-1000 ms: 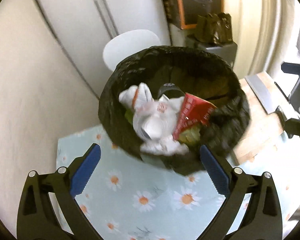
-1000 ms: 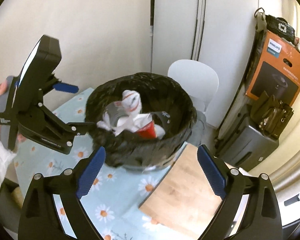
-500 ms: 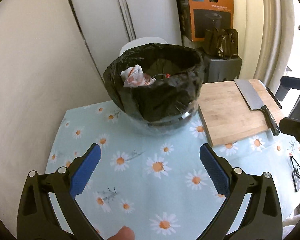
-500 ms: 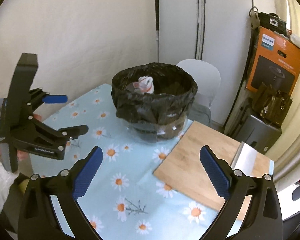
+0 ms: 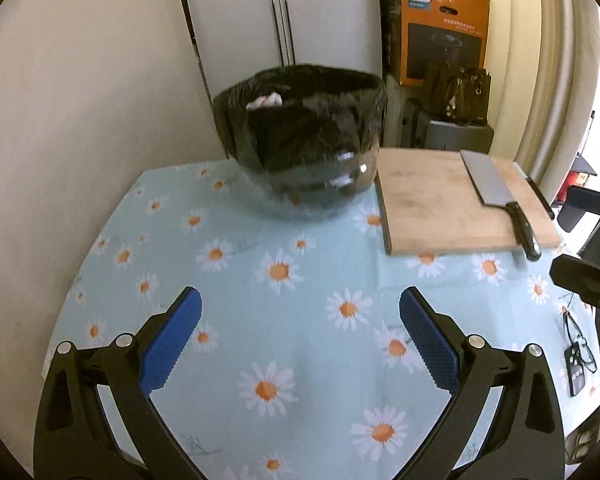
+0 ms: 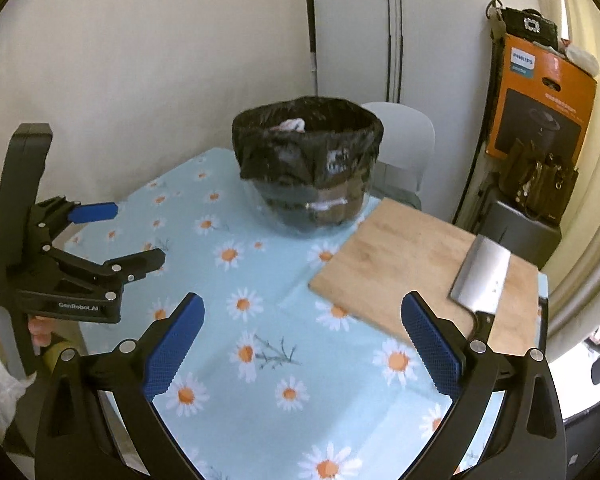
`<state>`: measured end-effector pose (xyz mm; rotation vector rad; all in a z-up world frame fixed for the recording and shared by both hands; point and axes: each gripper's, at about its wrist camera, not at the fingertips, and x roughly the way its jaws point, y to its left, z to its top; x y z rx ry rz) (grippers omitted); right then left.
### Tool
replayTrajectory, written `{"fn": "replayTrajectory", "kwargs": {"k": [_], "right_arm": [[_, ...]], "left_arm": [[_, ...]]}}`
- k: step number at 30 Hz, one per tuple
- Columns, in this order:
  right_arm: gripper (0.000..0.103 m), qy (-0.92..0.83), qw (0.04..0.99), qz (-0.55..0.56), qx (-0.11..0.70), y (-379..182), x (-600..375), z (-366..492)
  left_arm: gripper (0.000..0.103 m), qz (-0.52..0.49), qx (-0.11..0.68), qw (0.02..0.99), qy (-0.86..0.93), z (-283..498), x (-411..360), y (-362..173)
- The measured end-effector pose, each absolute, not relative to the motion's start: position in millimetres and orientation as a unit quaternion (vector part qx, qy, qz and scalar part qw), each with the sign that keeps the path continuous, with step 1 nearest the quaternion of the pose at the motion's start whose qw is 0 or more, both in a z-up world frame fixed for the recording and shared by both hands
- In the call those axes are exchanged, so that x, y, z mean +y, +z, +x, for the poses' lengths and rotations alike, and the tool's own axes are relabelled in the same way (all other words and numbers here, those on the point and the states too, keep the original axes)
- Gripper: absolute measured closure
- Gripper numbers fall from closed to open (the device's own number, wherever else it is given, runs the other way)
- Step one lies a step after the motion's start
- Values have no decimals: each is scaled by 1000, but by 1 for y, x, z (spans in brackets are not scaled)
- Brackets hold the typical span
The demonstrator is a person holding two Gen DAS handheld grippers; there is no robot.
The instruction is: Collect trash
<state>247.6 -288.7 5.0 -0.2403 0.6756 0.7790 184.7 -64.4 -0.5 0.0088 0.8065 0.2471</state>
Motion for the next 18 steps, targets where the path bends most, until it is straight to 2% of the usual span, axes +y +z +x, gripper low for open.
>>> {"fn": "replayTrajectory", "kwargs": {"k": [18], "right_arm": [[8,348,877,-107,315,2,-305,234]], "left_arm": [[6,10,393,913,110,172,-75,-11]]}}
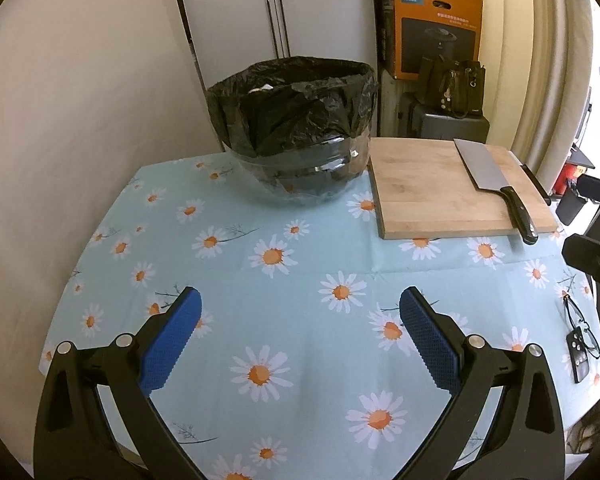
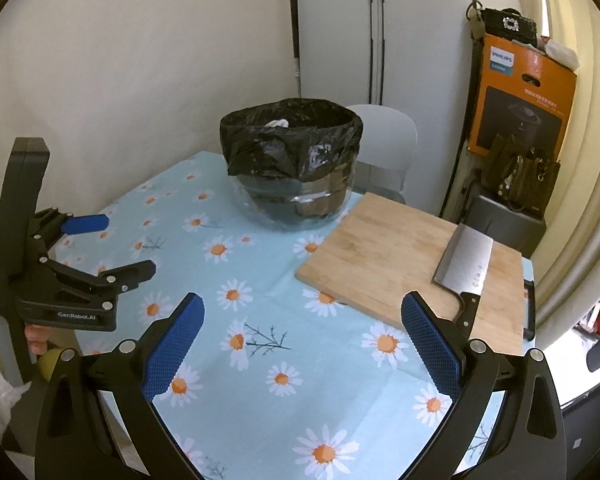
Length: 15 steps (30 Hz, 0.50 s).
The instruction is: Collect trash
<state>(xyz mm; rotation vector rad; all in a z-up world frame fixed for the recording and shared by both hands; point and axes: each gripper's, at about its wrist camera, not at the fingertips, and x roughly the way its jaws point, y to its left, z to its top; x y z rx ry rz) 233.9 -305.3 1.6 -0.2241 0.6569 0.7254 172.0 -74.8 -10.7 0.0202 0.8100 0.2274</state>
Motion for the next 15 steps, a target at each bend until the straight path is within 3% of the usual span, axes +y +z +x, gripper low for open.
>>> {"fn": "replayTrajectory", "kwargs": {"k": [15], "right_arm": [[8,341,876,-109,323,-2,-300,233]], "left_arm": [[6,15,390,913,122,169,-68,-11]]}}
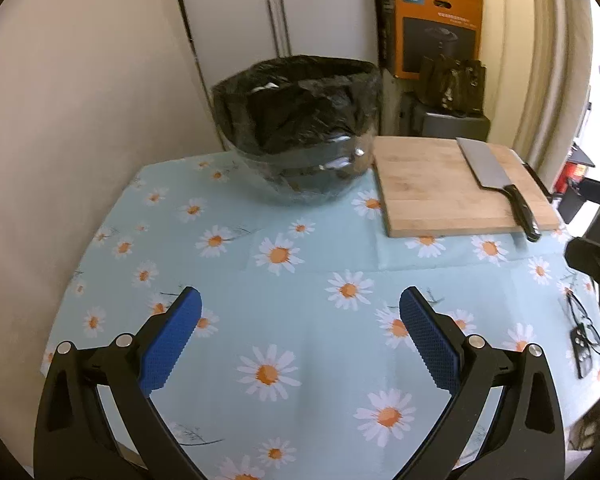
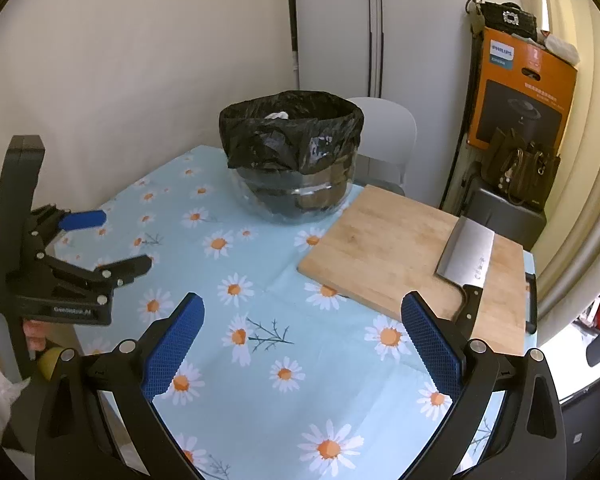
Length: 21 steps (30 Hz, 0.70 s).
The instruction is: Collect trash
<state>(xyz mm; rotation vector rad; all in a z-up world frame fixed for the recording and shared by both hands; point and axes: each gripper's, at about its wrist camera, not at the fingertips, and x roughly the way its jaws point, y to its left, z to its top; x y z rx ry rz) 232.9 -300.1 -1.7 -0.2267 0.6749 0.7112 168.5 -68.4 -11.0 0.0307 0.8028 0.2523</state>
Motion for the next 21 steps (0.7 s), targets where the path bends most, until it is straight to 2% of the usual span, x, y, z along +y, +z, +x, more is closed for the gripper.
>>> {"fn": "replayTrajectory", "kwargs": {"k": [21], "right_arm": [[8,341,876,-112,322,-7,-303,224]], "left_arm": [[6,6,400,909,117,156,-67,-16]]}}
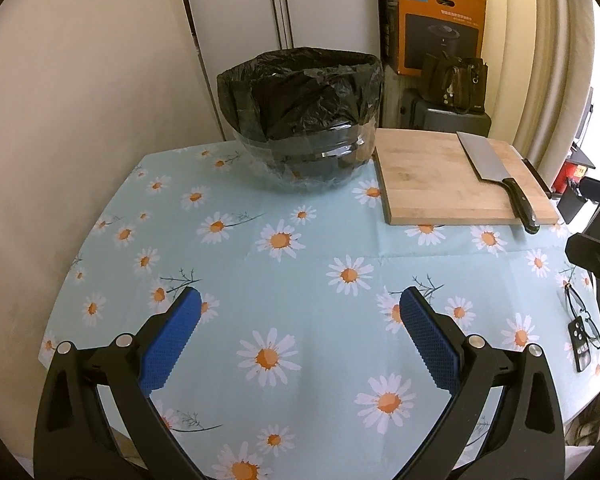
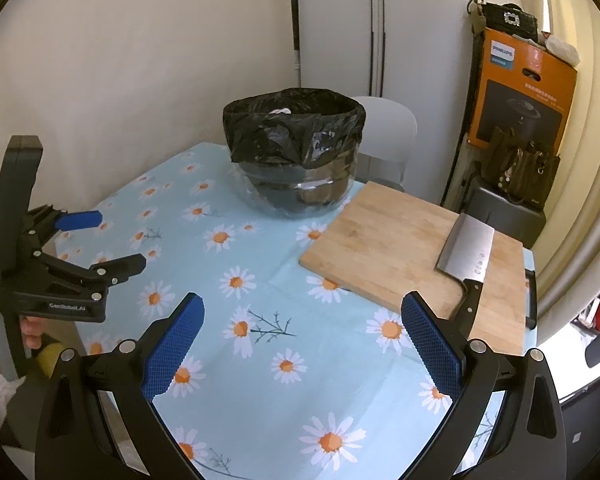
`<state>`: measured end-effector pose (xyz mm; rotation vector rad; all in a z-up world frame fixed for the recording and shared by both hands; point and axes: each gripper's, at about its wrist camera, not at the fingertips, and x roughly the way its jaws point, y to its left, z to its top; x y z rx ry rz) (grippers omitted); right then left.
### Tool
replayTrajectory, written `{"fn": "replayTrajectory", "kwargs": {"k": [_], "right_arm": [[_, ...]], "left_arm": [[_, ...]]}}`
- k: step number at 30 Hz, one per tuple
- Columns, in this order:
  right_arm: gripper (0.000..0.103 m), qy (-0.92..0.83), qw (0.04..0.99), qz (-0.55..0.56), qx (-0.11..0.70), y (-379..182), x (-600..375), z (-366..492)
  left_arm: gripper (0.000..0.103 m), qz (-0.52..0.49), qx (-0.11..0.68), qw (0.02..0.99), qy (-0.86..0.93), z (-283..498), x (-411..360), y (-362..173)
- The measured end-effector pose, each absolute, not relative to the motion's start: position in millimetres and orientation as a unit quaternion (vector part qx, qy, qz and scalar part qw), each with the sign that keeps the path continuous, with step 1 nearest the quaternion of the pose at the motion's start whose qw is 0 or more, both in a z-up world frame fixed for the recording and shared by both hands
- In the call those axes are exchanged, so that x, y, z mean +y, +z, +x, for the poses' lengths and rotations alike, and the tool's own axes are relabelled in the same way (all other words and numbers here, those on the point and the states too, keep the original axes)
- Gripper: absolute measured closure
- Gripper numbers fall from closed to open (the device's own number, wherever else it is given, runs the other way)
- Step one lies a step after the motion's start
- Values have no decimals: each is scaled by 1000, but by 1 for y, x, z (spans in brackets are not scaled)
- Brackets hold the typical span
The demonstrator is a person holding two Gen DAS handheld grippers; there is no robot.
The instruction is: Collect trash
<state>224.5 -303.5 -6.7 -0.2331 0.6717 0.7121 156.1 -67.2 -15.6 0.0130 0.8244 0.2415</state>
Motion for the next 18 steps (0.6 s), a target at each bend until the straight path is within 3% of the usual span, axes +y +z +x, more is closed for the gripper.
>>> {"fn": "replayTrajectory", "kwargs": {"k": [18], "right_arm": [[8,350,871,-117,324,-11,-295,224]], "left_arm": [[6,-1,392,914,100,150,-64,-12]]}}
